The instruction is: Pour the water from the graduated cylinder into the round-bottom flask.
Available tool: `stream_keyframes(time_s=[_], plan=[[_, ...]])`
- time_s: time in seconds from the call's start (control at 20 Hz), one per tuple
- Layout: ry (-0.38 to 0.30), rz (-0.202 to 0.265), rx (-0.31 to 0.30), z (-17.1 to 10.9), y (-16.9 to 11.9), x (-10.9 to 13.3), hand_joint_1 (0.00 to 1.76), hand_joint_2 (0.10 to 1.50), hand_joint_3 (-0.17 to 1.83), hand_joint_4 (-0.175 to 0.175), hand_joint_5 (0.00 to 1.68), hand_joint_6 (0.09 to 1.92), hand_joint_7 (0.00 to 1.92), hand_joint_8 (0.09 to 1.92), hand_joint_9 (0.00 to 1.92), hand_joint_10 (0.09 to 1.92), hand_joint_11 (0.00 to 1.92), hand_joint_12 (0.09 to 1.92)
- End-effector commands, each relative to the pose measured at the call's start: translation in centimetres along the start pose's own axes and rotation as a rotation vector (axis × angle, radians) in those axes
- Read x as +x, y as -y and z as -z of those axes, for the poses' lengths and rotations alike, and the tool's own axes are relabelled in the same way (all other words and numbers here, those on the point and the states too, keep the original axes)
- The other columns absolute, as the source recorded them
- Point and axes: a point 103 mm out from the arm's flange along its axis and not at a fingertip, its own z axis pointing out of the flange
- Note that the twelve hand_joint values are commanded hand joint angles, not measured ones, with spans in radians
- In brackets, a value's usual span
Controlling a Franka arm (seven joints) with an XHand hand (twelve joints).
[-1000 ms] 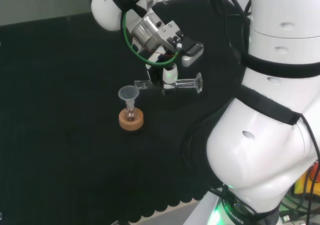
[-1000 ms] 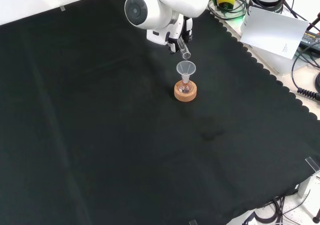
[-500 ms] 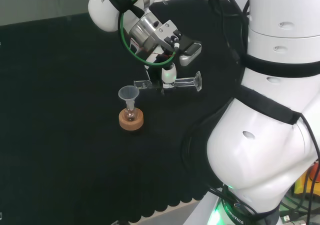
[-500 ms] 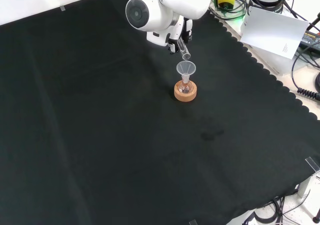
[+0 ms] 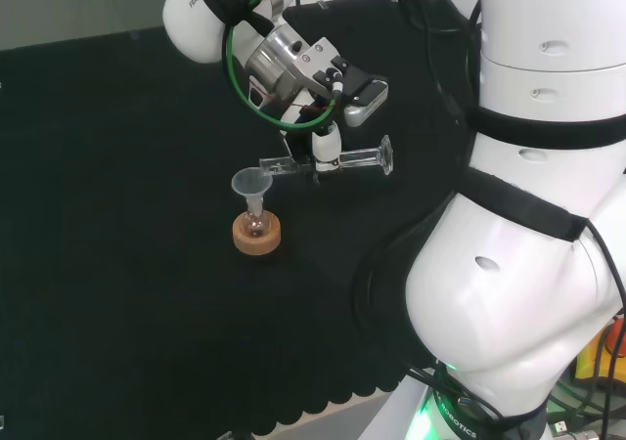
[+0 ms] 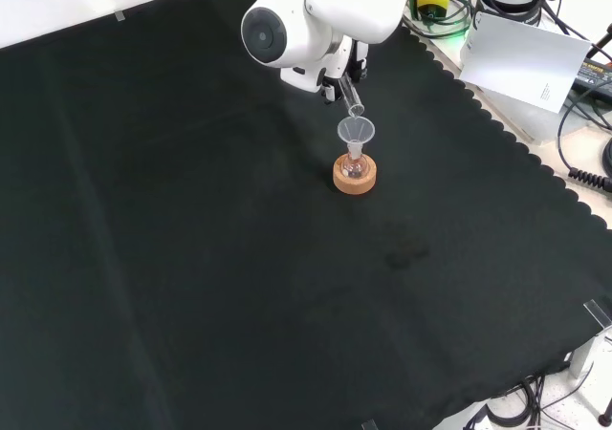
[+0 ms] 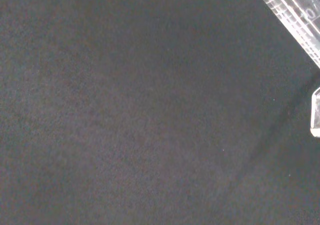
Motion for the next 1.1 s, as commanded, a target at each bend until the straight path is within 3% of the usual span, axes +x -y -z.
stream_keyframes(time_s=[0.05, 0.75, 1.1], plan=[[0.013, -0.019, 0.018, 0.5, -0.2, 0.9, 1.15, 1.13, -0.07, -0.149, 1.02, 0.96, 1.33, 0.24, 1.47, 0.09, 1.37, 0.67], [0.017, -0.046, 0.037, 0.5, 0.4, -0.3, 1.15, 1.14, -0.07, -0.149, 1.02, 0.96, 1.34, 0.23, 1.47, 0.09, 1.38, 0.67], [0.038, -0.064, 0.059, 1.1, 0.3, 0.8, 1.15, 1.14, -0.07, -0.148, 1.02, 0.97, 1.34, 0.23, 1.47, 0.09, 1.38, 0.67]])
